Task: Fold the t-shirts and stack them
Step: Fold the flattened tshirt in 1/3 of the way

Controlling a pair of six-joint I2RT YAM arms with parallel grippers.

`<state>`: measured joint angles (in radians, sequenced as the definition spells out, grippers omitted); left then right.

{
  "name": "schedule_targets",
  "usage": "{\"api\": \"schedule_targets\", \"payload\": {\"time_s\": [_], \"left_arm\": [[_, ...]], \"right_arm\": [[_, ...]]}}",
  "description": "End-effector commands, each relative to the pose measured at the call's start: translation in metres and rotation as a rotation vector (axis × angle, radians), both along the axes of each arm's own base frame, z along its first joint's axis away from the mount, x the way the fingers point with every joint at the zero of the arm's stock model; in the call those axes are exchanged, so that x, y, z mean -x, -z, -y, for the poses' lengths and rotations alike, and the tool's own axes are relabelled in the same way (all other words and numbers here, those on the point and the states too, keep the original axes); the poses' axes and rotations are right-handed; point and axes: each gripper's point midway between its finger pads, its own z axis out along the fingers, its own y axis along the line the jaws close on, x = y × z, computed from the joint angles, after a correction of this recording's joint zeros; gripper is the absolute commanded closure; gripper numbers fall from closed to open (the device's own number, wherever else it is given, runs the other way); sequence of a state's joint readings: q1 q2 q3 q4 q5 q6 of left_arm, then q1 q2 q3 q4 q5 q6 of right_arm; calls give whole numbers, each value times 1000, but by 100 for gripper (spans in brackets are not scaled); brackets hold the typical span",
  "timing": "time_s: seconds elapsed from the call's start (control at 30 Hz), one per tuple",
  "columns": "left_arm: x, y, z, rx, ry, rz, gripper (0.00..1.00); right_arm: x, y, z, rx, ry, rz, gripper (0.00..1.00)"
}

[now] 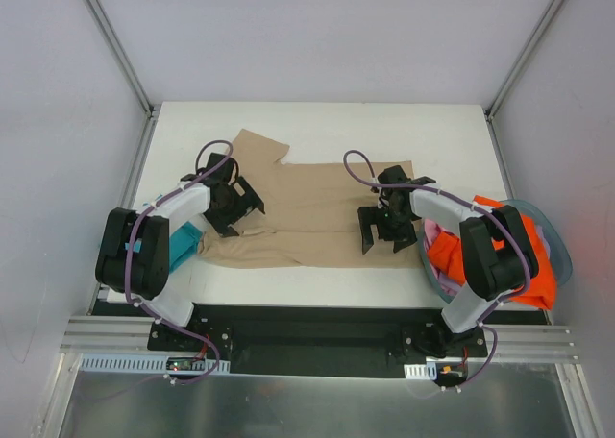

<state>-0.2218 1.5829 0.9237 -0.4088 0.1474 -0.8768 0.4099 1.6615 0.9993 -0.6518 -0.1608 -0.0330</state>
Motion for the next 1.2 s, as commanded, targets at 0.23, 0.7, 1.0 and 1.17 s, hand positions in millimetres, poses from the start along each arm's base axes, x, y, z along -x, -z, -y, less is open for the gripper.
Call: {"api": "schedule_targets", "payload": {"time_s": [0.23, 0.7, 1.0, 1.17], "left_arm": [[-22, -10, 20, 40, 97, 29, 35], [-25, -14, 29, 54, 135, 42, 100], [-49, -21, 42, 43, 192, 88, 100], [-59, -18, 57, 85, 232, 71, 100]], "right_arm": [[-5, -4, 22, 65, 55, 19, 3], [-6, -2, 23, 67, 52, 13, 3], [-5, -6, 22, 58, 42, 25, 3], [-8, -9, 22, 58, 36, 37, 3]]}}
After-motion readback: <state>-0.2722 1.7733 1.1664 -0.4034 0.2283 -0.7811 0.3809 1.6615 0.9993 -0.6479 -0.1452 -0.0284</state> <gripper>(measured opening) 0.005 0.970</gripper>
